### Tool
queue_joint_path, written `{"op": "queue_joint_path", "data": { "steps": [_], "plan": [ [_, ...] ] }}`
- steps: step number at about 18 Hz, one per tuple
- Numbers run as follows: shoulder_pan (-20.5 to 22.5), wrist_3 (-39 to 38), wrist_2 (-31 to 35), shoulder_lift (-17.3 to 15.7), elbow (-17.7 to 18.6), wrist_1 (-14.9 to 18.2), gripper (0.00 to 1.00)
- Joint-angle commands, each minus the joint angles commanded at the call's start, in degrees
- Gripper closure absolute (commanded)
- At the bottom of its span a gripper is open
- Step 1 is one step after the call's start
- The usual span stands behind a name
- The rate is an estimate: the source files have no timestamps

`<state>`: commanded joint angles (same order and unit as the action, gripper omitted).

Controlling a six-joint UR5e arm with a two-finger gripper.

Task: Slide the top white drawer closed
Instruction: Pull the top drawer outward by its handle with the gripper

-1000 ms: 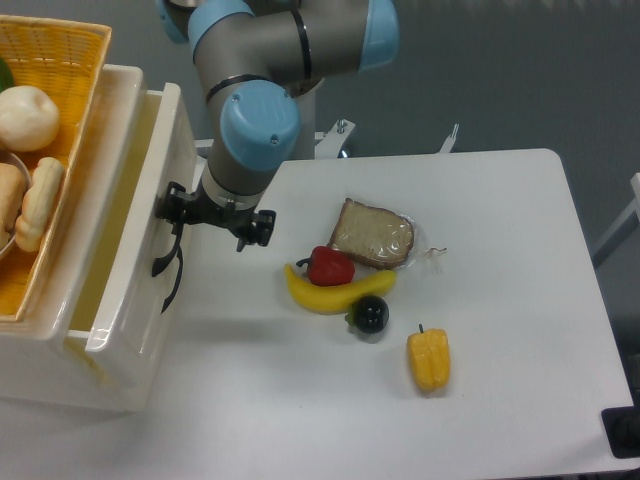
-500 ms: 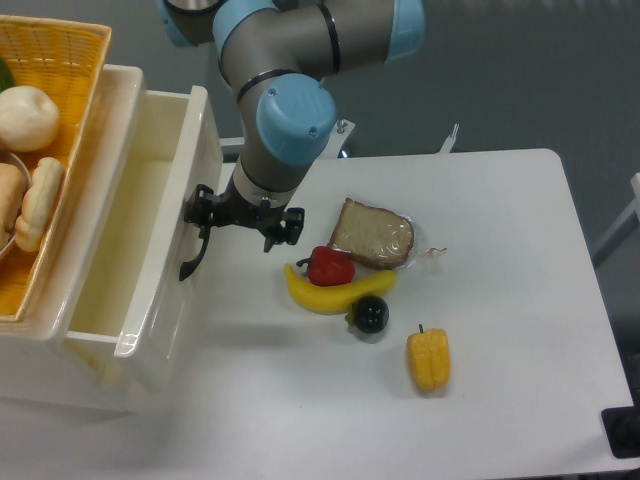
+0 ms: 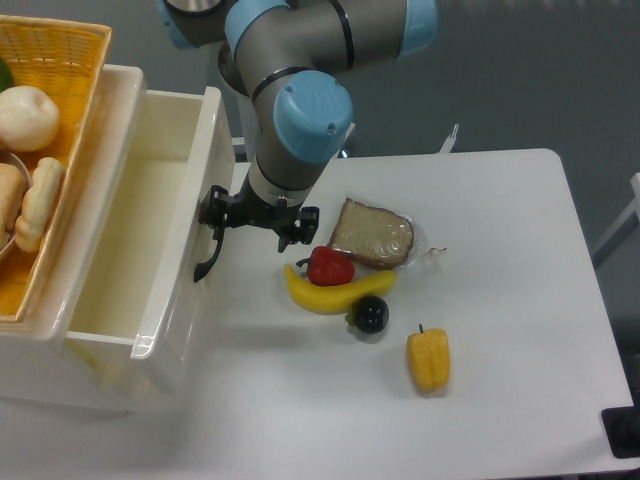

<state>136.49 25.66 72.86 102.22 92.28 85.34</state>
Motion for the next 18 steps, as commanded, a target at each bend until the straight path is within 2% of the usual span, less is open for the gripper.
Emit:
{"op": "queue_joint_path", "data": {
  "steps": [4, 9, 12, 16, 18],
  "plan": [
    [1.84, 0.09, -2.63, -0.09, 0.00, 0.09, 0.00],
    [2.90, 0.26, -2.90, -0.26, 0.00, 0.35, 0.00],
    [3.08, 0.26, -3.69, -0.61, 0.00, 1.58, 0.00],
    [3.25, 0.70, -3.17, -0.61, -0.79, 0.71, 0.00],
    [4.04, 4.11, -1.42, -0.53, -1.93, 0.62, 0.00]
  ]
}}
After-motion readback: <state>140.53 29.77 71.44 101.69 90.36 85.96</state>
